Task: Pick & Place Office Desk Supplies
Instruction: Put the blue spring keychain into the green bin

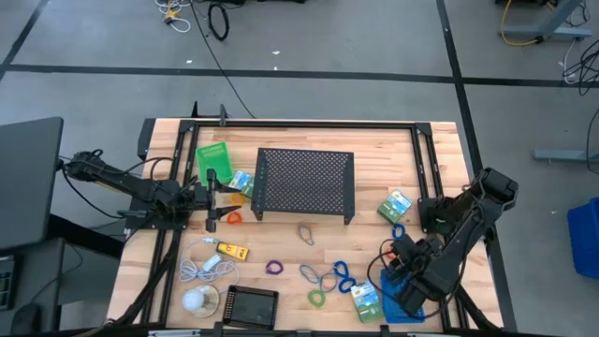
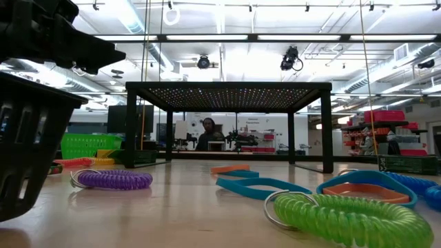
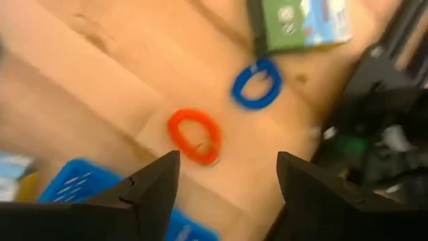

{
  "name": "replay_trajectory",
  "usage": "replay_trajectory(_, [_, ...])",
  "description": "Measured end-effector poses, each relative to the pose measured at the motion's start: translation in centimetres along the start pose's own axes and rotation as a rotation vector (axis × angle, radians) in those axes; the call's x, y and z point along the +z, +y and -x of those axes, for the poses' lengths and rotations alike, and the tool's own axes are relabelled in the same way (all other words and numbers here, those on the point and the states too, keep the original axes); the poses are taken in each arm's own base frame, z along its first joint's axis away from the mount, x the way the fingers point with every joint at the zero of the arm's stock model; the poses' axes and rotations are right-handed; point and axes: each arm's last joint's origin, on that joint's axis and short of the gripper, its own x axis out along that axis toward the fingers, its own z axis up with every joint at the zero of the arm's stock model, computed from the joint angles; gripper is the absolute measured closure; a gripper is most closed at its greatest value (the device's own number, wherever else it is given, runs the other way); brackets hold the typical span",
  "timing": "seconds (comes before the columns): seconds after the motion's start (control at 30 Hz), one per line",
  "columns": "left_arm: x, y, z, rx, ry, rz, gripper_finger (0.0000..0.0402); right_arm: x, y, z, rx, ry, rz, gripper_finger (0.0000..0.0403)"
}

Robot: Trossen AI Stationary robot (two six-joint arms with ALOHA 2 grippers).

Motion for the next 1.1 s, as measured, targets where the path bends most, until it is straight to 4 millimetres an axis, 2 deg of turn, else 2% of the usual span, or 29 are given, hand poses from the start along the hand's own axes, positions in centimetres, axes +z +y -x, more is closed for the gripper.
replay_trajectory(0.13, [0.0,0.0,0.0,-0.001,-0.003,0.001,0.0178,1.3,0.4,-0.3,-0.006,-0.003,0.057,0.0163])
replay_trajectory(0.37, [0.0,0.0,0.0,-0.002,-0.003,0.013,0.0178,3.5,0.8,-1.1,-0.028,0.023,0.059,0.0199])
replay_trajectory(0.43, [0.0,0.0,0.0,-0.002,-0.003,0.014,0.0178,3.8,1.0,-2.0,-0.028,0.041,0.059,0.0203])
replay_trajectory(0.57, [0.0,0.0,0.0,-0.016,-0.004,0.02,0.0178,3.6,0.7,-5.4,0.006,0.111,0.06,0.02])
replay_trajectory(0.67, [0.0,-0.1,0.0,-0.021,-0.005,0.023,0.0178,3.1,-0.3,-7.0,-0.003,0.14,0.032,0.0192])
replay_trajectory(0.93, [0.0,-0.1,0.0,-0.021,-0.005,0.038,0.0178,3.1,-3.3,-8.1,0.194,0.117,-0.057,0.0179])
replay_trajectory(1.1, [0.0,-0.1,0.0,-0.021,-0.005,0.041,0.0178,3.6,-5.4,-9.2,0.231,0.114,-0.091,0.0179])
